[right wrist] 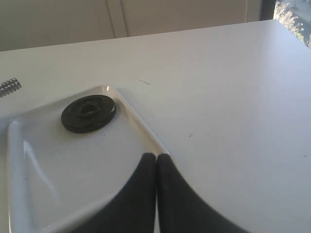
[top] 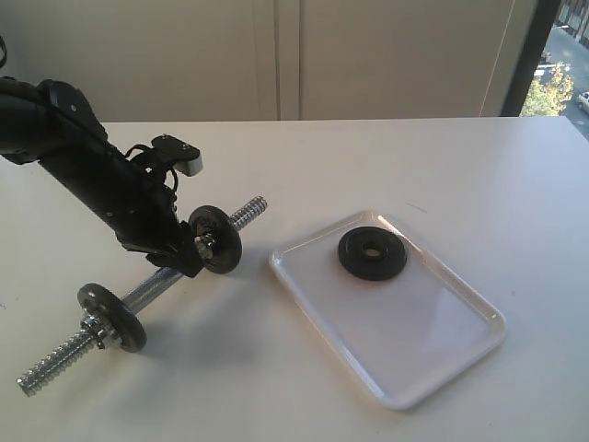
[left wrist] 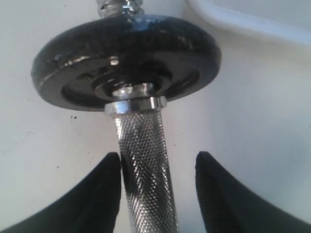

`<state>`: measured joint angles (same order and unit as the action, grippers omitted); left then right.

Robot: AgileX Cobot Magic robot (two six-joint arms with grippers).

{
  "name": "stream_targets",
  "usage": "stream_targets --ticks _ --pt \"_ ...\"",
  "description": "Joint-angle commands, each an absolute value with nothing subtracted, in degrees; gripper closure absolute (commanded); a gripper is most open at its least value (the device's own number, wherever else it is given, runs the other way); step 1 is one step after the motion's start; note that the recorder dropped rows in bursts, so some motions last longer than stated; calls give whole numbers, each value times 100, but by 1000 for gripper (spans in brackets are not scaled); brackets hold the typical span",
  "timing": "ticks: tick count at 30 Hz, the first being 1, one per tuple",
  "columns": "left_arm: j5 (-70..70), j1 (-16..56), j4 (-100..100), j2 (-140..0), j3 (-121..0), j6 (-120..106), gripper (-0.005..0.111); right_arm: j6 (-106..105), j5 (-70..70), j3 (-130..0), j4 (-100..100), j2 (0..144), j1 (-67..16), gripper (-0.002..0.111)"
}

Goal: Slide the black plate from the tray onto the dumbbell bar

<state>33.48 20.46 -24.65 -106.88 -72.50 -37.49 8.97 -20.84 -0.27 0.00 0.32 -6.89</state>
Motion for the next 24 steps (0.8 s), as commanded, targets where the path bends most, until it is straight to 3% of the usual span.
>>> stream_targets --ticks 1,24 --pt "3349 2075 -2634 -10856 -7274 -3789 54 930 -2004 0 0 0 -696 108" --pt "3136 2075 -2843 -11042 -7274 -3896 54 930 -2004 0 0 0 -696 108"
